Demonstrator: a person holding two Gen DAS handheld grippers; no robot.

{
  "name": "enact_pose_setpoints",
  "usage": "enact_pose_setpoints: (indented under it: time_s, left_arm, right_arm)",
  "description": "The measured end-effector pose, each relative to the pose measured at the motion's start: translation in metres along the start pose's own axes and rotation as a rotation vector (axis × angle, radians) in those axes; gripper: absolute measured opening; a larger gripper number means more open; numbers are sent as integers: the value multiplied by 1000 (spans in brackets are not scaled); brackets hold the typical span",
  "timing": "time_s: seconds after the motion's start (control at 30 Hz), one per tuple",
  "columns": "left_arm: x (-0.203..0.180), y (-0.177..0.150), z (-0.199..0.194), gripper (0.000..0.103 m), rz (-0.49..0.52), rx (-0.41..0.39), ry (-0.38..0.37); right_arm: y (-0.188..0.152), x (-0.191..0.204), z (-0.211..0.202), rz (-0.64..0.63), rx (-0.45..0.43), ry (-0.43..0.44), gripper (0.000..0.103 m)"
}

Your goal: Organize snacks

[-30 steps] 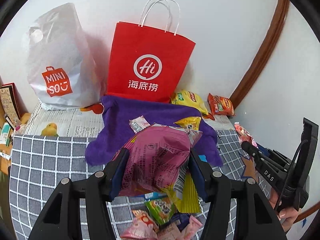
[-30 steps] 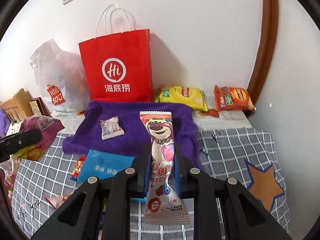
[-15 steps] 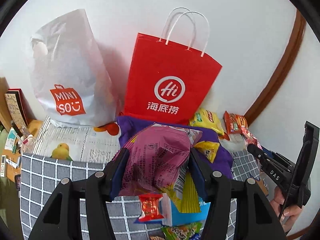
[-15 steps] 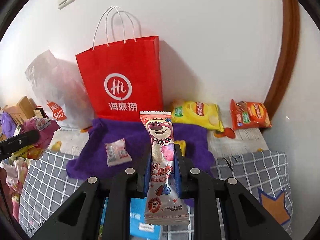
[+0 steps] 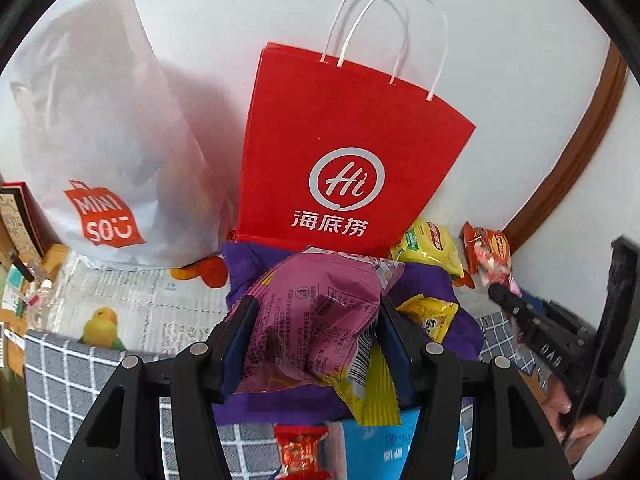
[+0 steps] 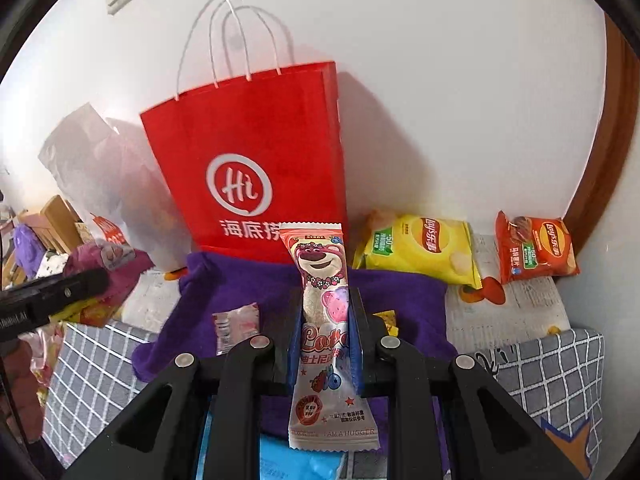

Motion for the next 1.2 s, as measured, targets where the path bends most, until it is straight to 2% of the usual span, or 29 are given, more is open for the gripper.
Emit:
enact_pose_setpoints:
  time_s: [0.2, 0.4, 0.53, 0.73, 0.97, 1.2]
  left_arm:
    - [14, -5, 30, 56, -34, 44, -16]
    - [30, -17, 54, 57, -67, 115, -12]
    - [39, -15, 53, 57, -82, 111, -14]
    - [46, -12, 51, 57, -95, 103, -7]
    - [46, -15, 57, 57, -95, 121, -6]
    - [46, -18, 65, 57, -90, 144, -6]
  right_arm:
    - [-23, -10, 44, -7, 121, -33, 20]
    - [-36, -4, 58, -82, 135, 5, 20]
    - [-42, 6, 66, -84, 162, 42, 20]
    - [-59, 15, 85, -113, 231, 23, 21]
    - [-64, 13, 92, -120, 248, 11, 21]
    - [-74, 8, 108, -122, 302, -18, 21]
Point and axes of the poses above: each gripper's, at about its wrist camera, not at the fingertips, and z roughly the way its jaws point, x to its left, y to its top, the point moved 9 cm from there along z, roughly the way its jaws point, and after that the axes turned 10 degrees about -y, right-handed, at the moved point
